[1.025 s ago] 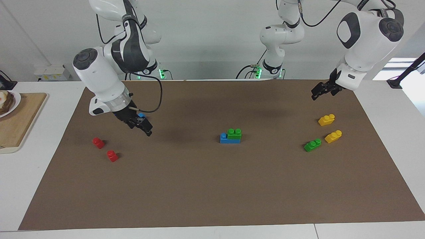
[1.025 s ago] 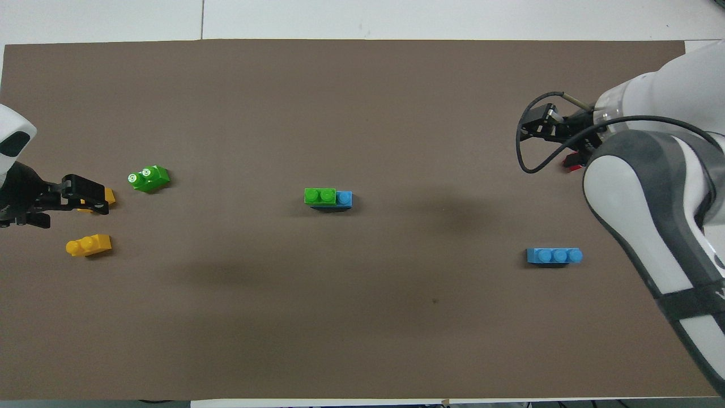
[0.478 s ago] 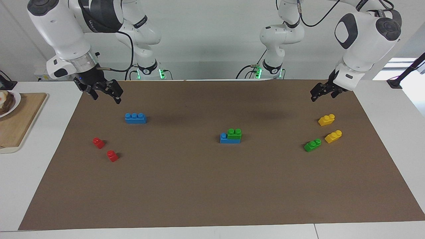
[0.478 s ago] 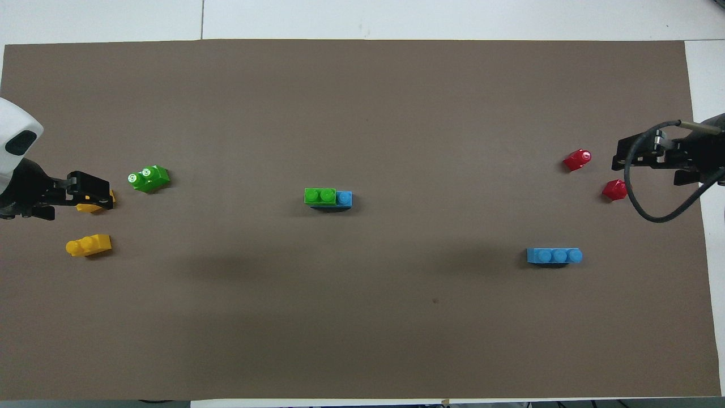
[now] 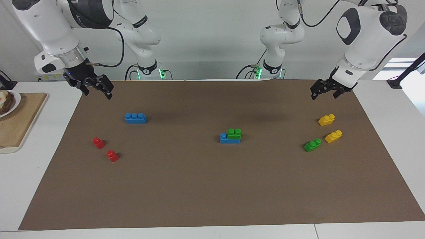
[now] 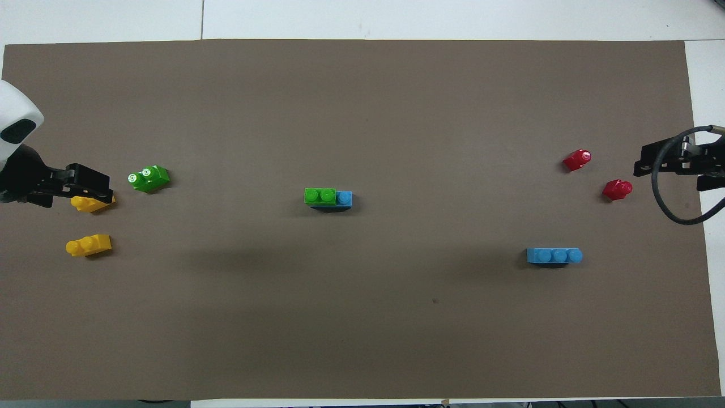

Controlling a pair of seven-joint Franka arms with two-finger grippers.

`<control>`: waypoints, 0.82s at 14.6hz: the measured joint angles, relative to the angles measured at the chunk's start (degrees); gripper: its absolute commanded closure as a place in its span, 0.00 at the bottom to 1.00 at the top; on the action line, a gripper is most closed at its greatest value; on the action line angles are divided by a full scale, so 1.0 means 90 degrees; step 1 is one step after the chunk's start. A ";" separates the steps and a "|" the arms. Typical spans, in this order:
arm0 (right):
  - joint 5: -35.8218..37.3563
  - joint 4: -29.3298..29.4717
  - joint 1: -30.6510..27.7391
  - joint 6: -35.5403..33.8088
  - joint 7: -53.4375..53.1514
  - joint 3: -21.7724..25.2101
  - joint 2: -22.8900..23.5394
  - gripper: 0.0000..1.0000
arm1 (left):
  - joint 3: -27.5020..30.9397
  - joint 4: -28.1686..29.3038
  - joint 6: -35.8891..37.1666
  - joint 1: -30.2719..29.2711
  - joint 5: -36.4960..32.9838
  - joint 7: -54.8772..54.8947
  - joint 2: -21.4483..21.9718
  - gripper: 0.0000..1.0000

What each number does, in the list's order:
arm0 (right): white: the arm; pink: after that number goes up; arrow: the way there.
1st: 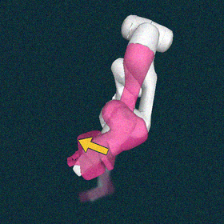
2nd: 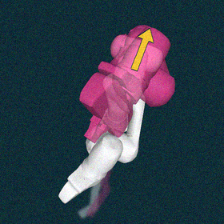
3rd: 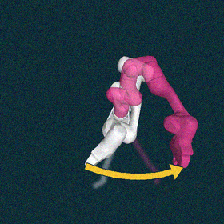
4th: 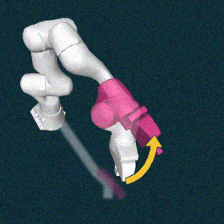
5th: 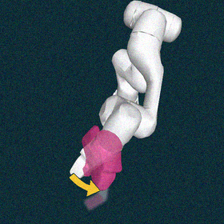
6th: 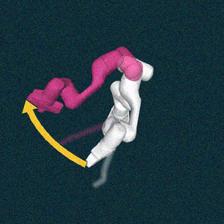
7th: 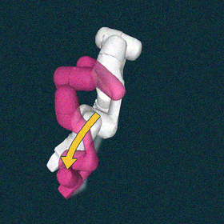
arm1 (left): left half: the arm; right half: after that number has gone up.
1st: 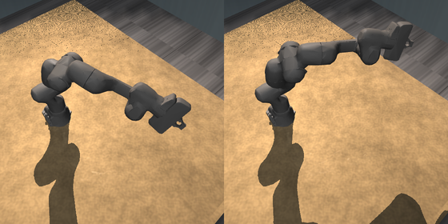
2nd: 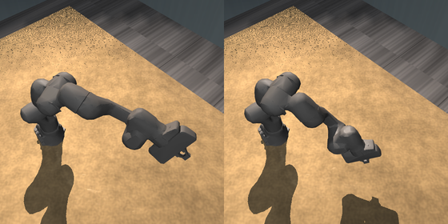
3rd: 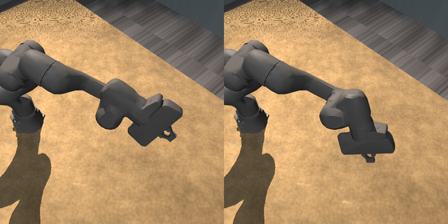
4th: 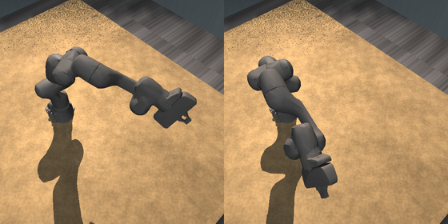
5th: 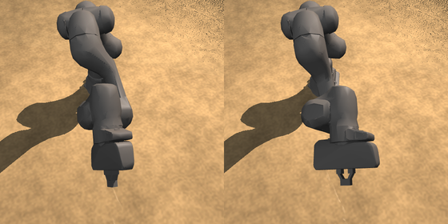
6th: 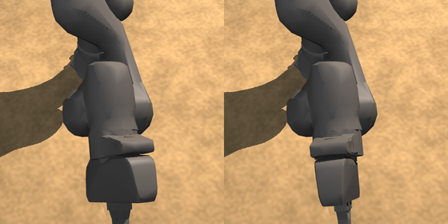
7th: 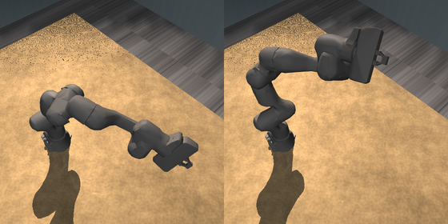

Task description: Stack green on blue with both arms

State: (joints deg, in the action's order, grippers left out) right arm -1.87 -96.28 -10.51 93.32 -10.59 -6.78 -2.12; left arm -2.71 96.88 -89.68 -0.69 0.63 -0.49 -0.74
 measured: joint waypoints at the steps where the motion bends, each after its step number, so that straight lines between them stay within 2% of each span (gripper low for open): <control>1: 0.0000 0.0000 0.0001 0.0000 0.0000 -0.0009 0.0000 0.00 | 0.0000 -0.0008 0.0031 0.0028 0.0000 0.0011 -0.0032 0.00; 12: 0.0162 0.0000 0.0007 -0.0001 0.0000 -0.0015 0.0000 0.00 | 0.0024 -0.0124 0.0079 0.0136 0.0000 0.0329 0.0021 0.00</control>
State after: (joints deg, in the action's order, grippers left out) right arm -0.41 -96.29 -10.45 93.32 -10.59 -6.92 -2.12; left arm -2.49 95.76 -88.97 0.53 0.63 2.47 -0.55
